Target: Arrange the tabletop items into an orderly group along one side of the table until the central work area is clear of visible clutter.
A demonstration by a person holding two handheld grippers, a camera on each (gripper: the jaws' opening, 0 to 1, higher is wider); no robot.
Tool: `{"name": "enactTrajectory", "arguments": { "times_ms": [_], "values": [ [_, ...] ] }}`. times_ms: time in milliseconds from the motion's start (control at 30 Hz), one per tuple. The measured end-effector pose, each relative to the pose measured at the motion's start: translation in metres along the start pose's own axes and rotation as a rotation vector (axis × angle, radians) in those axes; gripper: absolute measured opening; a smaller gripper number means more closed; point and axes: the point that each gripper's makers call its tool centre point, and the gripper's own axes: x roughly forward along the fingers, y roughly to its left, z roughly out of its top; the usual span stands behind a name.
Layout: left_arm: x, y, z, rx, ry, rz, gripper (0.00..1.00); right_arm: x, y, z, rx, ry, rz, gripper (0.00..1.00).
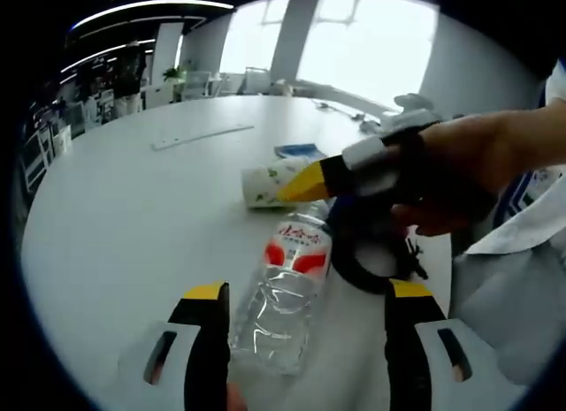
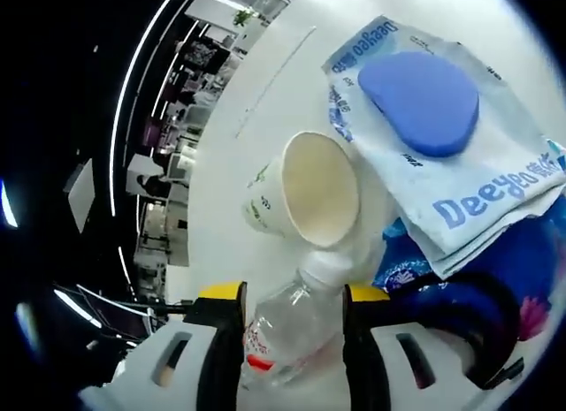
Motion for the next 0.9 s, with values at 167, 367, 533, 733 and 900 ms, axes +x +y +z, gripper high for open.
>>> {"name": "enactTrajectory", "arguments": {
  "times_ms": [167,367,533,733,900],
  "values": [
    [0.002,0.003,-0.002,-0.01,-0.001,-0.002,0.66,0.001,-0.006,-0.001,0.006,-0.009,-0.063,0.33],
    [0.004,0.004,-0.003,-0.018,-0.006,-0.004,0.66,0.001,-0.008,-0.001,0.028,-0.037,-0.109,0.31],
    [0.005,0.003,-0.005,-0.023,0.0,-0.012,0.63,0.001,-0.01,0.003,0.058,-0.063,-0.14,0.27],
    [0.009,-0.001,-0.016,-0.016,0.027,-0.026,0.61,0.0,-0.011,0.005,0.056,-0.078,-0.134,0.22],
    [0.011,-0.003,-0.02,-0.025,0.032,-0.035,0.59,0.001,-0.011,0.007,0.036,-0.096,-0.101,0.19]
  ]
}}
